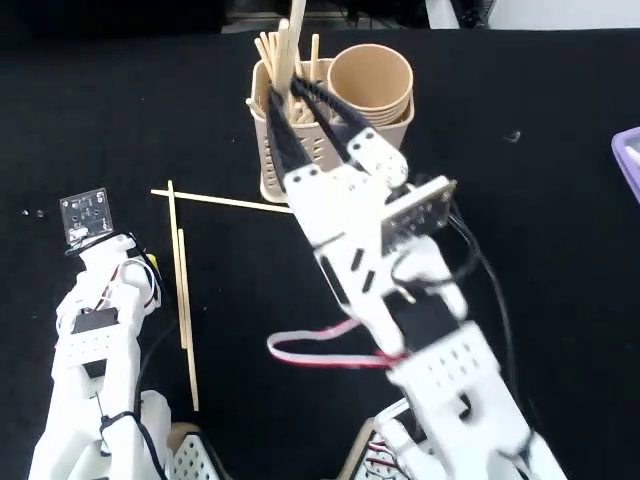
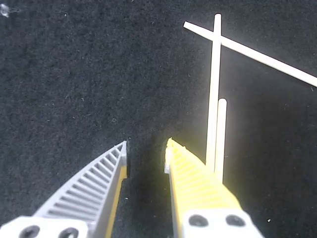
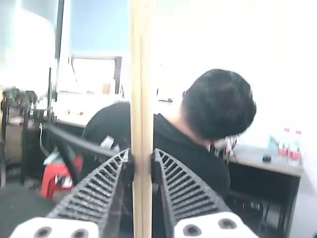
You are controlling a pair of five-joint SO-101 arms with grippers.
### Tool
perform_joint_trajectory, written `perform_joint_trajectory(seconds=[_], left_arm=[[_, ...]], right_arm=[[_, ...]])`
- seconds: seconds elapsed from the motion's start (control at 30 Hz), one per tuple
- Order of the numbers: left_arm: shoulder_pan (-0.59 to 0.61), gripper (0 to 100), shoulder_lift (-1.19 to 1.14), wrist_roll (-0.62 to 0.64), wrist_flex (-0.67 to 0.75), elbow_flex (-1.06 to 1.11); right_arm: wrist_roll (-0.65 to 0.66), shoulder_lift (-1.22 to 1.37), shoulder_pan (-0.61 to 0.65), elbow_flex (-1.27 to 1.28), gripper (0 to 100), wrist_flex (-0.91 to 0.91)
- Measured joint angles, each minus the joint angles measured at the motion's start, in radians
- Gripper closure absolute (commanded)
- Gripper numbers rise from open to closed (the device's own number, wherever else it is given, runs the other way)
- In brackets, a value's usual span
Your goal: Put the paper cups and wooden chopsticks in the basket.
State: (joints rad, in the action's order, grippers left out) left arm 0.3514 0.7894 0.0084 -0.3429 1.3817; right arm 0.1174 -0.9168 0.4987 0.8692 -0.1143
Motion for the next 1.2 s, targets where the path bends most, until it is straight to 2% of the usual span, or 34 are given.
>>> perform_joint_trajectory(seconds=[0.17,0.37,0.57,0.63,0.73,0.8,1.03,1.2], left_arm=[[0.0,87,0.0,0.0,0.0,0.0],[0.0,87,0.0,0.0,0.0,0.0],[0.0,87,0.0,0.0,0.0,0.0],[0.0,87,0.0,0.0,0.0,0.0],[0.0,87,0.0,0.0,0.0,0.0],[0.0,87,0.0,0.0,0.0,0.0],[0.0,87,0.0,0.0,0.0,0.0],[0.0,87,0.0,0.0,0.0,0.0]], right_arm=[[0.026,0.245,-0.006,-0.054,98.7,-0.252],[0.095,0.483,-0.032,-0.186,98.7,-0.285],[0.101,0.543,-0.104,-0.203,98.5,-0.285],[0.101,0.543,-0.118,-0.203,95.2,-0.279],[0.101,0.543,-0.114,-0.203,83.7,-0.176],[0.101,0.543,-0.112,-0.215,79.6,-0.083],[-0.029,0.543,-0.12,-0.414,79.3,0.249],[-0.037,0.494,-0.143,-0.529,79.3,0.437]])
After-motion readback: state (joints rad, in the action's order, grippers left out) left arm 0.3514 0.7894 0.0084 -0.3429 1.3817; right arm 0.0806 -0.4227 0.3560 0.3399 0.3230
